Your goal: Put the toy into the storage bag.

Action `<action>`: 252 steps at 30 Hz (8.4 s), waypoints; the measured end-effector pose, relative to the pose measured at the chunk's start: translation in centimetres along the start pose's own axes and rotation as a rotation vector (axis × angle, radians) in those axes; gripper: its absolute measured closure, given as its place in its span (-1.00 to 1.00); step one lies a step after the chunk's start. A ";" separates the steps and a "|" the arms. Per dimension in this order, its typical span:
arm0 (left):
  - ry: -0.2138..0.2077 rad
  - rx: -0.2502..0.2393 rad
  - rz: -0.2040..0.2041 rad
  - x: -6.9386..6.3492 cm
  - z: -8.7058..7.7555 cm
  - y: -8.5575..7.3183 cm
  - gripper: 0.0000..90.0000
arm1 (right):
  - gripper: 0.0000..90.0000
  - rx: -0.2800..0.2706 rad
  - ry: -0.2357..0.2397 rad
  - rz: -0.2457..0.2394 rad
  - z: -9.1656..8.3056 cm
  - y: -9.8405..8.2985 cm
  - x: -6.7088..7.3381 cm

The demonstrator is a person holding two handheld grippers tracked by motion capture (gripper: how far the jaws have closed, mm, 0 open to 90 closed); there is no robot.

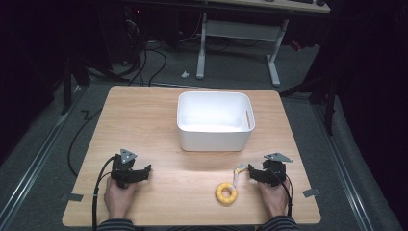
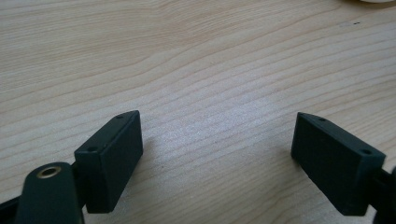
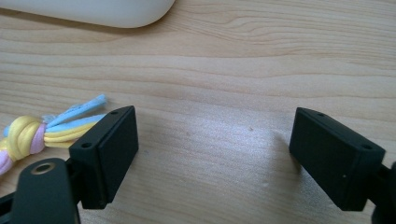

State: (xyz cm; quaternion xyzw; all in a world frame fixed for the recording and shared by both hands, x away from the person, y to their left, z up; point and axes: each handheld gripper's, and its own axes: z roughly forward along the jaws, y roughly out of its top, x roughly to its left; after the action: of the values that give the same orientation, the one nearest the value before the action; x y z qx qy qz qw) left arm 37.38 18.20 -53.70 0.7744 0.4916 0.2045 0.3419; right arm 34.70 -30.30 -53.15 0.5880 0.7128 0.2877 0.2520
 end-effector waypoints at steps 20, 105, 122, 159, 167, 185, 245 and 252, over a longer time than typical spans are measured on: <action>0.001 -0.001 0.002 0.0 0.0 0.0 -0.62 | -0.19 -0.030 0.028 0.019 -1.5 -0.1 -0.4; 0.004 -0.001 -0.003 0.1 0.1 0.1 -0.62 | 0.08 0.045 0.389 -0.304 -4.1 -0.1 7.2; 0.004 -0.001 -0.002 0.1 0.1 0.1 -0.62 | 0.21 0.080 0.422 -0.350 -3.4 -0.5 8.1; 0.004 -0.001 -0.002 0.1 0.1 0.1 -0.62 | 0.51 0.063 0.426 -0.386 -5.0 1.1 6.9; 0.004 -0.001 -0.002 0.1 0.1 0.1 -0.62 | 0.51 0.044 0.441 -0.346 -5.5 1.9 6.1; 0.004 -0.001 -0.002 0.1 0.1 0.1 -0.62 | 0.51 -0.005 0.407 -0.349 -7.8 4.4 4.4; 0.003 0.000 0.000 0.0 0.0 0.0 -0.62 | 0.52 -0.141 0.376 -0.466 -10.0 19.3 5.0; 0.003 0.000 0.000 0.1 0.0 0.0 -0.62 | 0.52 -0.118 0.359 -0.454 -9.2 20.1 5.0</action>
State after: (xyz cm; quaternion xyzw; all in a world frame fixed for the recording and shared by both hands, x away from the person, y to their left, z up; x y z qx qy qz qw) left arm 37.45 18.23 -53.70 0.7740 0.4921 0.2057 0.3411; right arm 41.32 -23.50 -32.55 0.3374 0.8413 0.3643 0.2136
